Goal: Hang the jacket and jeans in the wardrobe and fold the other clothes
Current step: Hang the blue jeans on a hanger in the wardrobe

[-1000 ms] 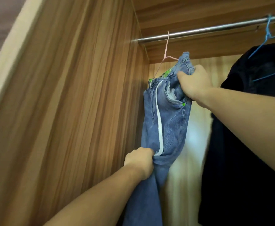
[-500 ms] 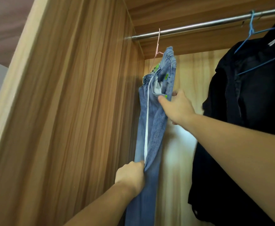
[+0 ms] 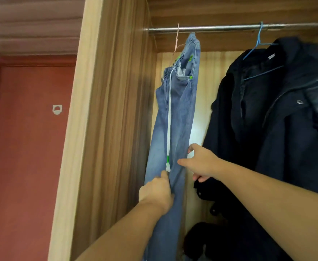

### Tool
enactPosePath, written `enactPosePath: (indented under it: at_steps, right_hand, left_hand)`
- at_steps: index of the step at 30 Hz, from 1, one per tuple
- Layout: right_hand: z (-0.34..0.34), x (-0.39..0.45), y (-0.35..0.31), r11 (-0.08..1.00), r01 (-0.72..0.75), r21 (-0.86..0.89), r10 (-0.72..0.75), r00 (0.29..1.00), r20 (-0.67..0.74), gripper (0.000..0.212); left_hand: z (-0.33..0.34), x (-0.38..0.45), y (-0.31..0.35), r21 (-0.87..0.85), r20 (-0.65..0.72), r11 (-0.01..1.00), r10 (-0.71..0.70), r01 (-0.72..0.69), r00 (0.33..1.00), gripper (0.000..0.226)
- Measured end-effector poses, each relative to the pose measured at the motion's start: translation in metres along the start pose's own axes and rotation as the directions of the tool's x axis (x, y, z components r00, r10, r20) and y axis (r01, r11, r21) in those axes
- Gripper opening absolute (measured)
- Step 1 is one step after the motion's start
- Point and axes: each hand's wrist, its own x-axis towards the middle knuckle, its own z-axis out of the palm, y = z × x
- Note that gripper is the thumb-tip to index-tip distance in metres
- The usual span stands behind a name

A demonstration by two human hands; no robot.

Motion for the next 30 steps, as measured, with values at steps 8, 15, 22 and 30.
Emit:
enactPosePath:
  at_steps: [8, 15, 22, 30]
  right_hand:
    - [0.008, -0.075, 0.021, 0.996, -0.023, -0.088, 0.028, 0.998, 0.052, 0.04]
    - [0.01, -0.134, 0.054, 0.994, 0.024, -0.104, -0.008, 0.989, 0.15, 0.048]
    - [0.014, -0.171, 0.082, 0.976, 0.037, -0.215, 0.009, 0.978, 0.208, 0.061]
    - [0.012, -0.196, 0.071, 0.894, 0.078, -0.442, -0.002, 0.986, 0.169, 0.059]
  left_hand:
    - [-0.037, -0.059, 0.008, -0.017, 0.003, 1.0, -0.007, 0.007, 1.0, 0.074]
    - [-0.041, -0.121, 0.021, -0.01, 0.048, 0.995, -0.096, 0.096, 0.994, 0.051]
    - [-0.037, -0.152, 0.027, 0.152, 0.158, 0.979, -0.158, 0.134, 0.975, 0.032]
    - [-0.038, -0.159, 0.025, 0.127, 0.264, 0.979, 0.119, -0.157, 0.957, 0.027]
